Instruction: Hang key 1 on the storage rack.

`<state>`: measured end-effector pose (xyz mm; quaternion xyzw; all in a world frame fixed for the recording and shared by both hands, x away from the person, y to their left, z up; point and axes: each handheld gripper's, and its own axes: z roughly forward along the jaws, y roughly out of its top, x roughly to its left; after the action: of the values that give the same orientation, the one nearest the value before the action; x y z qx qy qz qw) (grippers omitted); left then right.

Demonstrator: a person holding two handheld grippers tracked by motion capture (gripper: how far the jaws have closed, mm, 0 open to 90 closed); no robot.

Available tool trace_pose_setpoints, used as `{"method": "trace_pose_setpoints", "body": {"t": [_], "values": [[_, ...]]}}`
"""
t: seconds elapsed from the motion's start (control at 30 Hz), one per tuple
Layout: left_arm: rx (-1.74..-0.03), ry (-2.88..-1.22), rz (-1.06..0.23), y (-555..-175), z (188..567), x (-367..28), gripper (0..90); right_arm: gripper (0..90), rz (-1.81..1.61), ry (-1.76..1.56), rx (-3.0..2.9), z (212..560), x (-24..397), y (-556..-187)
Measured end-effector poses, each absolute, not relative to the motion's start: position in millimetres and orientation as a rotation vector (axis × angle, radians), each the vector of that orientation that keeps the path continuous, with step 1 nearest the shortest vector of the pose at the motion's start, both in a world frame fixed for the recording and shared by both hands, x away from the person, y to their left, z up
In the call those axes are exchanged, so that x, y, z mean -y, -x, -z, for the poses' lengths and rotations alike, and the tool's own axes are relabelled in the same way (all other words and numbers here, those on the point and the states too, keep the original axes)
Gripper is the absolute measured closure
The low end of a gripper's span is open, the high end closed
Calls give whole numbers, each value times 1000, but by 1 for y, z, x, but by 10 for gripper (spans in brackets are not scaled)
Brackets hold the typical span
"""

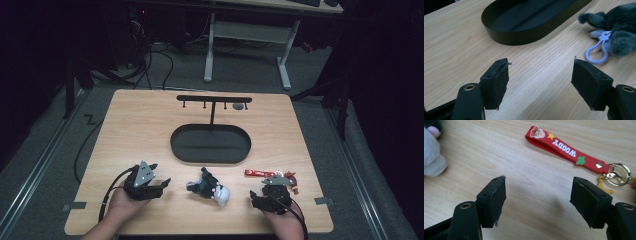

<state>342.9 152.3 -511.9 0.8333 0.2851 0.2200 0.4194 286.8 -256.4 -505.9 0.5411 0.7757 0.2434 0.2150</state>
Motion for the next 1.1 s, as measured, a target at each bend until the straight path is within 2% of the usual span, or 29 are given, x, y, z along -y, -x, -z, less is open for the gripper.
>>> {"method": "trace_pose_setpoints", "body": {"t": [0.33, 1.1], "values": [[-696, -2100, -524, -346, 514, -146, 298, 290, -616, -1515, -2241, 499, 257, -289], [-698, -2101, -504, -344, 514, -147, 287, 334, -562, -1630, -2279, 480, 295, -277]]}}
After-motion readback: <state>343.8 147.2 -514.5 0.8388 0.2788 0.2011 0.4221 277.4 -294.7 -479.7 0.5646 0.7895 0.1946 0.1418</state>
